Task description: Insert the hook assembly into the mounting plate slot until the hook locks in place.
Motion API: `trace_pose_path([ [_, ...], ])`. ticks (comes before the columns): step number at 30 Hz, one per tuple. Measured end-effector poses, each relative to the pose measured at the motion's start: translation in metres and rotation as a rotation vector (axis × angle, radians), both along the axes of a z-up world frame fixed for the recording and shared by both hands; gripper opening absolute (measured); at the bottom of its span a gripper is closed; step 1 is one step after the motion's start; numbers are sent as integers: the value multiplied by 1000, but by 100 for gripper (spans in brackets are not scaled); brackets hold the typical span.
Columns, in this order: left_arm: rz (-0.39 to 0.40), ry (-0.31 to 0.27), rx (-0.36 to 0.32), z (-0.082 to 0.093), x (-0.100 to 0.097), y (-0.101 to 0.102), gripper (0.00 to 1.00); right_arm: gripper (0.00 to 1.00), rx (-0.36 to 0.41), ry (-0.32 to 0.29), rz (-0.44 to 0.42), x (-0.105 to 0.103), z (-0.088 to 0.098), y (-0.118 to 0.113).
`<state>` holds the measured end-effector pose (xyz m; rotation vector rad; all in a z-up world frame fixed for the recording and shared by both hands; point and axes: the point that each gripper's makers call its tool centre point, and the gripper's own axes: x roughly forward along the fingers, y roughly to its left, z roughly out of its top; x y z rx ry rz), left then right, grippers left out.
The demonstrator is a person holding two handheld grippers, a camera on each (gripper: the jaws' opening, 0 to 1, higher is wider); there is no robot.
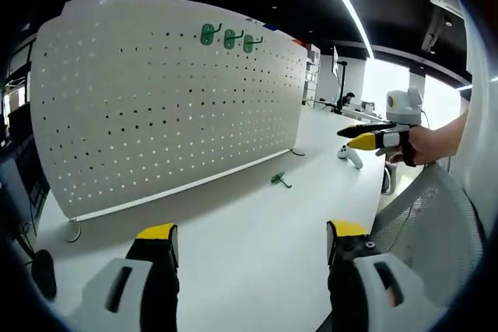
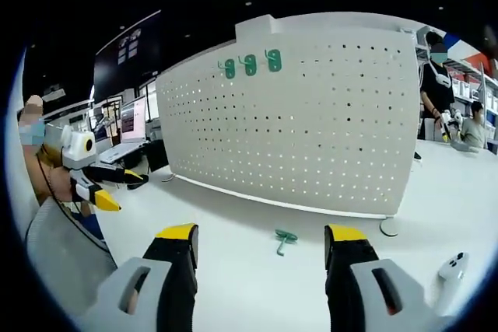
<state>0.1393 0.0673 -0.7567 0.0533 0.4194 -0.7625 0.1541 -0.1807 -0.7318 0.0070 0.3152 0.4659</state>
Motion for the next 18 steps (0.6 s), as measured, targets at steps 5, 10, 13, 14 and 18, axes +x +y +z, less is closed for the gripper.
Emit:
trace_pose_path([
  [5,0,0,1,0,0,0,80,65,-2,24,0,-1,-6,0],
  [10,0,3,2,-1,0,1,80,65,-9,40,1,-2,-9,0],
  [13,0,2,1,0,0,0,80,65,-9,43,0,-2,-9,0],
  [14,-1,3,-1,0,0,0,80,65,-9,44,-1,-2,-9,0],
  [18,-7,3,-1,0,-1,-2,81,66,-11,47,-1,-3,-11,0],
])
